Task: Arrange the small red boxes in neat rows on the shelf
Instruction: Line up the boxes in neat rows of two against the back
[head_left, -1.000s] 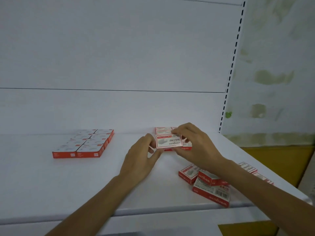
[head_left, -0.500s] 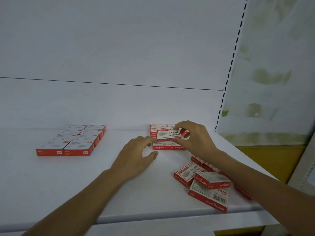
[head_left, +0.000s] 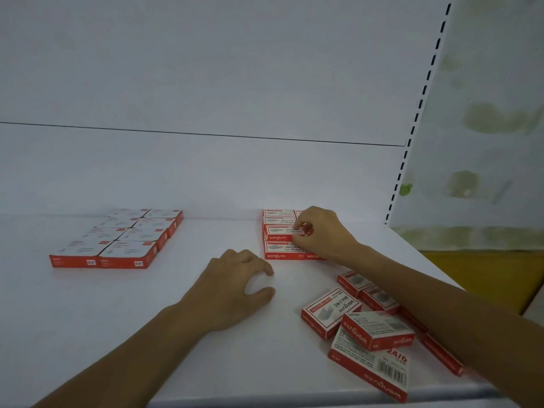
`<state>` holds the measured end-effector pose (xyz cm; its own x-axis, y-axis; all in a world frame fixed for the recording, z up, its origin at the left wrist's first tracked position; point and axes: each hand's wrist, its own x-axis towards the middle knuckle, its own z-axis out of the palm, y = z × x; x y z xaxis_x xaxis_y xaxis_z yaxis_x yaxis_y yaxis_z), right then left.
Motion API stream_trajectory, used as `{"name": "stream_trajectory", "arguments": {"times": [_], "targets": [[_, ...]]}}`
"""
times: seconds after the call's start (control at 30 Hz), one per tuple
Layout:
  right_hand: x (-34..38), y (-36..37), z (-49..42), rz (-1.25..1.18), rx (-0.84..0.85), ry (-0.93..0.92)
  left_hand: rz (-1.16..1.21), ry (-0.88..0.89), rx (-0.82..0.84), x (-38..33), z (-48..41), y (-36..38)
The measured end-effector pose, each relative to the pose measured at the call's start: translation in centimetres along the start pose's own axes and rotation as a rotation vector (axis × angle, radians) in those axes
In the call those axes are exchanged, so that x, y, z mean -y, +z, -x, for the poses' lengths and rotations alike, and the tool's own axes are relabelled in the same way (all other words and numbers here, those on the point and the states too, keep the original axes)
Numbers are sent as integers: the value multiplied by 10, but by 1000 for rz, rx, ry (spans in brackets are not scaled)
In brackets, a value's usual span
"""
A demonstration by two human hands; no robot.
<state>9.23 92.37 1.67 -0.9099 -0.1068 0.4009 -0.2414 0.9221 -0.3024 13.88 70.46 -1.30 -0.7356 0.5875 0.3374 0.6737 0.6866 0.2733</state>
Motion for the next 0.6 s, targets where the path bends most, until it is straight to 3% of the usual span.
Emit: {"name": "stream_trajectory", "arguments": {"times": [0.4,0.6], "targets": [[11,-6,1,85,76,30,-5,-7,-11,-4,1,-3],[16,-39,35,-40,119,-62,116,65,-88,-27,4,-9]]}}
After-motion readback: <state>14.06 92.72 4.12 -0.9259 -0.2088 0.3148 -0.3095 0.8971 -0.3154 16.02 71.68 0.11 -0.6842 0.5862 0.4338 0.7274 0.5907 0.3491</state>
